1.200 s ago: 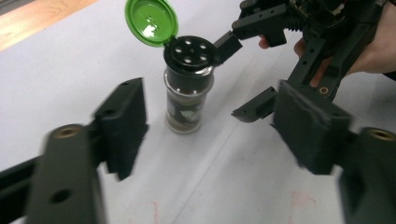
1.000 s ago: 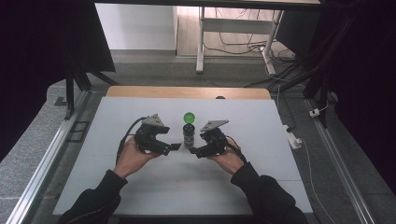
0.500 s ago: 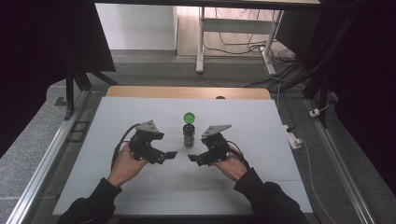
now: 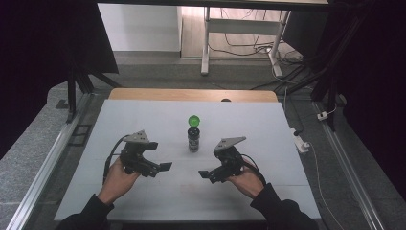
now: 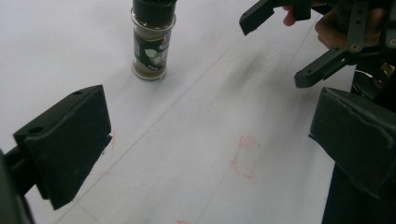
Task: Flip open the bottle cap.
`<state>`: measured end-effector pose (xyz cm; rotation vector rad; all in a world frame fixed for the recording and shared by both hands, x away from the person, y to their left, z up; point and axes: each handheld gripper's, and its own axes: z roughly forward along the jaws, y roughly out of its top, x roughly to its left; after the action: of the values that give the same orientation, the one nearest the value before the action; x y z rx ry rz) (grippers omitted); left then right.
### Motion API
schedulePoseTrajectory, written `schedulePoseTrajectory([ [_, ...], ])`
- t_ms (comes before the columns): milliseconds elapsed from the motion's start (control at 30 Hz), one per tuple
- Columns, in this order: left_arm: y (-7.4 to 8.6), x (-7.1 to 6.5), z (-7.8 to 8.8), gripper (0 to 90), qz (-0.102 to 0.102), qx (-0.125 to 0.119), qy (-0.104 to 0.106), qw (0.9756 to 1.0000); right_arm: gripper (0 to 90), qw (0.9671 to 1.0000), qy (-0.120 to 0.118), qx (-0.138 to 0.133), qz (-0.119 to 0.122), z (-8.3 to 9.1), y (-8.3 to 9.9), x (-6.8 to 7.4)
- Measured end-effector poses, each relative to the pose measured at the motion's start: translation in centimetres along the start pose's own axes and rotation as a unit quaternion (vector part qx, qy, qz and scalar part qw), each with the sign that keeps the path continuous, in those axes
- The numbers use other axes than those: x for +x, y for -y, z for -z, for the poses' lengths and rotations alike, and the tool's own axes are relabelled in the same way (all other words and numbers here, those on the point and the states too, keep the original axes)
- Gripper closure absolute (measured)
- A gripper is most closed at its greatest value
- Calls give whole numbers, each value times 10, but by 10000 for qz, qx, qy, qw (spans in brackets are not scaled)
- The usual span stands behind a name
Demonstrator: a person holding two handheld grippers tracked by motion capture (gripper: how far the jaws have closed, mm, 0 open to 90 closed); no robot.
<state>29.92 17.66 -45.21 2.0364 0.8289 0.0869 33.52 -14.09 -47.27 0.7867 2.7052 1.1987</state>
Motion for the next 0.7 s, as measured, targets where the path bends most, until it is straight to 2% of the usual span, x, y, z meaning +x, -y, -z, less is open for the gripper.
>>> schedulePoseTrajectory([
  [133,7,-4,7,0,-30,29,-14,10000,2,9999,86,-23,82,11,5,2],
  [300,19,-7,19,0,37,11,-102,9999,0,9997,242,-84,52,26,14,3],
  [700,54,-13,56,0,313,-140,-456,9984,0,9969,679,-281,-266,66,45,0],
])
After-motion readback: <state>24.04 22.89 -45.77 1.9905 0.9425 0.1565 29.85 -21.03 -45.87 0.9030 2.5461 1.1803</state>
